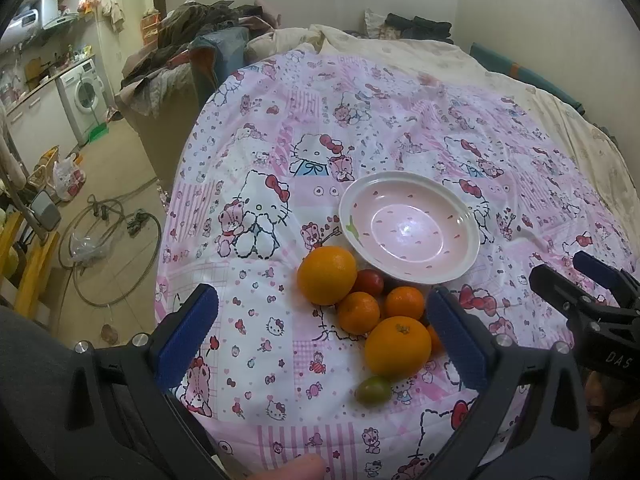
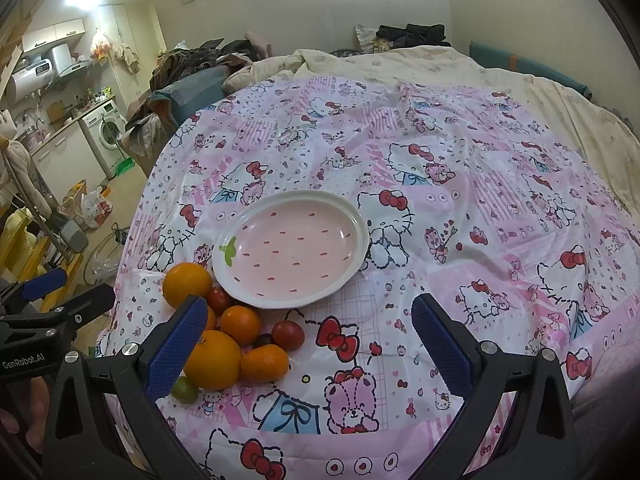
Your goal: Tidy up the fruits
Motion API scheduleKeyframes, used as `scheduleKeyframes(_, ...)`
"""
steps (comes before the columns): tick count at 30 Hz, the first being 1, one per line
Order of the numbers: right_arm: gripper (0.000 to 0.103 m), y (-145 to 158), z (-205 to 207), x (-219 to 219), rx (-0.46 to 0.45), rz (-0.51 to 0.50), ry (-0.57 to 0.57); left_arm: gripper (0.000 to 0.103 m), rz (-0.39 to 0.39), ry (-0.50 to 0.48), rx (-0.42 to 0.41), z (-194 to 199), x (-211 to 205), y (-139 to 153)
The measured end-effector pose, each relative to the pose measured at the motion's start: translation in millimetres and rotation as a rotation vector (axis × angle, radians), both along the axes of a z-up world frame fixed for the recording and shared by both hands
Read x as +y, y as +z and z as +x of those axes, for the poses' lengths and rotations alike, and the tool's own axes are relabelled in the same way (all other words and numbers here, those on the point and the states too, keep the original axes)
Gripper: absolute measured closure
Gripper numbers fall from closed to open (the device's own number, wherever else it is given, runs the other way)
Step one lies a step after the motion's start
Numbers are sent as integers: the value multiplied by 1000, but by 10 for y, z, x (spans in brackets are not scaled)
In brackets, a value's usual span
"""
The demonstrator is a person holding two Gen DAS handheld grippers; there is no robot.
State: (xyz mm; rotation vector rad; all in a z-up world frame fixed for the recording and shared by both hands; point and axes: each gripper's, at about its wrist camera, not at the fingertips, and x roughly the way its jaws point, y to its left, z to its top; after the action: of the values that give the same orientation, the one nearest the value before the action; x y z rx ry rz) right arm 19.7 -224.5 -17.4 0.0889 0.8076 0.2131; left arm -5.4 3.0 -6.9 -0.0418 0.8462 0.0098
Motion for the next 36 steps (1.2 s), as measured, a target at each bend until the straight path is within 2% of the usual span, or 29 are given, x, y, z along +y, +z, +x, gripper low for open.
scheduleKeyframes(36,0,5,6,7,10,12,-4,0,-1,0,8,35,4,-20)
